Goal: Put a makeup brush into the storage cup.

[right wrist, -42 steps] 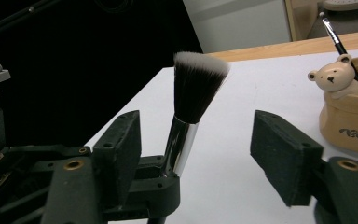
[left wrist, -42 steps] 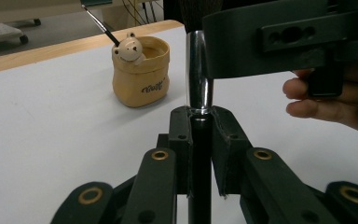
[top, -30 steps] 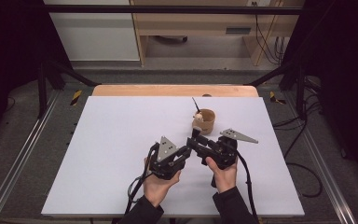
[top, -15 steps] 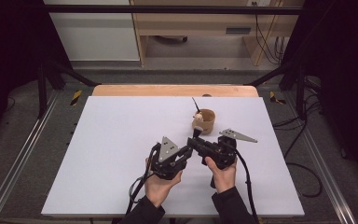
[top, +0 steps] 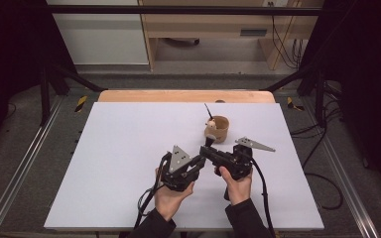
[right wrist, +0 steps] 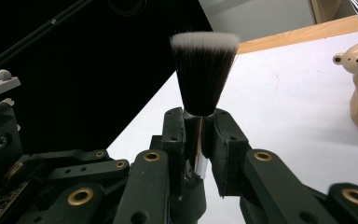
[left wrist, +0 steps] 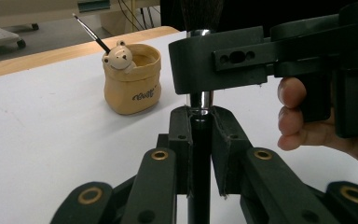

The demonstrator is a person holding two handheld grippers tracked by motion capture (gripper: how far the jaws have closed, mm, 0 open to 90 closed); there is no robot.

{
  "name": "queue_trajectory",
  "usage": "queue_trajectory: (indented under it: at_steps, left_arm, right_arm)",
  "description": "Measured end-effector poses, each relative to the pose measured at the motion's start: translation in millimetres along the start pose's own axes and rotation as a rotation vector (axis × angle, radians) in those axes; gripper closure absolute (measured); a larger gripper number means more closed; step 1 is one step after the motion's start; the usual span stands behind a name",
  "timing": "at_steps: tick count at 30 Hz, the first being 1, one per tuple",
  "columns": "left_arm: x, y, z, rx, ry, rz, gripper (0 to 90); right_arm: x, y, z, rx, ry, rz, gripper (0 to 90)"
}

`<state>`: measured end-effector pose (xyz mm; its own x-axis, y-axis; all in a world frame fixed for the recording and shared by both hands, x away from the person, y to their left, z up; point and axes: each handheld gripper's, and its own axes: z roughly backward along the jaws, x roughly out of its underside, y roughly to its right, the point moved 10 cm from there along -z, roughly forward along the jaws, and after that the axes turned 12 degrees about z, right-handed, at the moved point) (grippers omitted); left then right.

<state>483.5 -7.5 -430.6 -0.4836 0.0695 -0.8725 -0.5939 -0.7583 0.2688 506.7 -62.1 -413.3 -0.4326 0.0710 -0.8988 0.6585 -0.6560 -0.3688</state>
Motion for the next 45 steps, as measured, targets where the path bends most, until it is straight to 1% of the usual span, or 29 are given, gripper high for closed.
queue_trajectory:
  at_steps: [3, 7, 10, 11, 13, 16, 18, 19, 20, 22, 24, 26, 31, 36, 40, 43, 45]
  left_arm:
    - [-0.3, 0.1, 0.4, 0.005, -0.001, -0.002, 78.3]
    - [-1.7, -0.6, 2.1, 0.019, -0.006, -0.003, 76.8]
    - [-1.7, -1.6, 3.2, 0.017, -0.02, -0.013, 73.6]
    - [-2.0, -2.5, 3.7, 0.019, -0.022, -0.019, 72.4]
    - [-2.6, -3.2, 5.0, 0.025, -0.021, -0.019, 69.8]
    - [-4.8, -4.1, 7.7, 0.04, -0.013, -0.022, 64.3]
    - [-6.2, -5.5, 9.2, 0.043, -0.011, -0.034, 59.5]
    - [-6.7, -5.6, 9.9, 0.051, -0.012, -0.038, 56.4]
    - [-7.1, -5.6, 10.9, 0.063, -0.013, -0.039, 53.7]
    - [-8.5, -7.5, 13.4, 0.071, -0.01, -0.046, 48.7]
    - [-10.7, -8.6, 16.4, 0.089, -0.001, -0.045, 44.2]
    - [-12.9, -10.7, 19.3, 0.091, 0.006, -0.06, 39.2]
    - [-16.1, -15.4, 26.1, 0.112, 0.002, -0.075, 31.4]
    - [-17.5, -25.7, 33.8, 0.111, -0.002, -0.087, 24.0]
    - [-18.8, -35.1, 41.2, 0.098, 0.003, -0.098, 19.7]
    - [-19.9, -41.7, 47.4, 0.092, 0.01, -0.094, 17.3]
    - [-20.4, -45.7, 50.7, 0.089, 0.012, -0.093, 16.0]
  right_arm:
    - [0.5, -0.2, 0.9, -0.003, -0.006, 0.007, 77.6]
    - [-0.3, -0.9, 1.5, -0.004, 0.0, 0.017, 77.5]
    - [-2.4, -0.5, 1.6, -0.001, 0.016, 0.021, 77.5]
    - [-2.9, 0.4, 2.3, 0.002, 0.017, 0.026, 77.5]
    - [-4.7, 1.5, 3.8, 0.004, 0.025, 0.029, 77.6]
    - [-7.3, 3.1, 6.4, 0.014, 0.032, 0.038, 77.5]
    - [-8.9, 5.1, 8.1, 0.025, 0.037, 0.047, 77.5]
    - [-9.6, 5.2, 9.0, 0.028, 0.036, 0.042, 77.5]
    - [-10.4, 6.7, 9.6, 0.035, 0.043, 0.053, 77.5]
    - [-11.2, 8.4, 11.3, 0.043, 0.04, 0.061, 77.5]
    - [-12.5, 10.2, 13.1, 0.052, 0.046, 0.071, 77.5]
    - [-13.9, 11.5, 15.0, 0.059, 0.048, 0.071, 77.5]
    - [-15.9, 14.3, 19.3, 0.072, 0.053, 0.098, 77.5]
    - [-17.7, 18.9, 24.8, 0.091, 0.051, 0.113, 77.4]
    - [-20.2, 21.5, 29.1, 0.102, 0.057, 0.128, 77.5]
    - [-21.6, 23.7, 32.1, 0.112, 0.055, 0.145, 77.5]
    - [-22.6, 24.3, 33.7, 0.117, 0.054, 0.145, 77.4]
